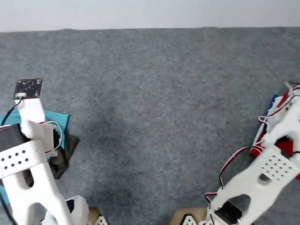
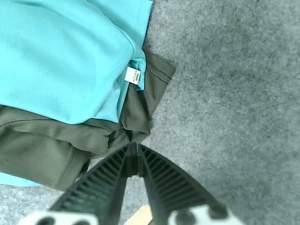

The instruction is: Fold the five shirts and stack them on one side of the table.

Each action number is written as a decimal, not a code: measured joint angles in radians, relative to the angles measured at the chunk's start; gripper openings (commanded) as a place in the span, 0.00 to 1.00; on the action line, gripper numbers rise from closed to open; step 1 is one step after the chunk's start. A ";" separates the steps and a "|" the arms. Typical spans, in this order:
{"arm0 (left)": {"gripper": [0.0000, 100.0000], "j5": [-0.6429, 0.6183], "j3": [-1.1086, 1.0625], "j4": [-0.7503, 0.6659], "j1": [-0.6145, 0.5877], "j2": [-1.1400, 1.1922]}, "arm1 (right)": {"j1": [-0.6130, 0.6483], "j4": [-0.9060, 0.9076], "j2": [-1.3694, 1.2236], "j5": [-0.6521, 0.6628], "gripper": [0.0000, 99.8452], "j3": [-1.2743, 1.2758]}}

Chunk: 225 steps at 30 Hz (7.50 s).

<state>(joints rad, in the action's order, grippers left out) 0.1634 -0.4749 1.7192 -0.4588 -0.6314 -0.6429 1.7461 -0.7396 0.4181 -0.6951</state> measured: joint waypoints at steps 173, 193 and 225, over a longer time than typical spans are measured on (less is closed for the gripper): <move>0.00 -0.012 0.887 -0.617 0.690 -0.008 | 0.173 0.009 0.896 -0.066 0.01 0.835; 0.01 0.123 -0.104 -0.618 0.190 -0.005 | 0.514 0.009 0.896 -0.066 0.01 0.835; 0.23 0.265 -0.267 -0.629 -0.345 -0.005 | 1.131 0.008 0.321 -0.149 0.22 0.318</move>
<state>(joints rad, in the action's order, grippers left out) 0.4289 -0.7419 1.0902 -0.8040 -0.6360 0.4879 1.7538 -0.4189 0.2693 -0.3775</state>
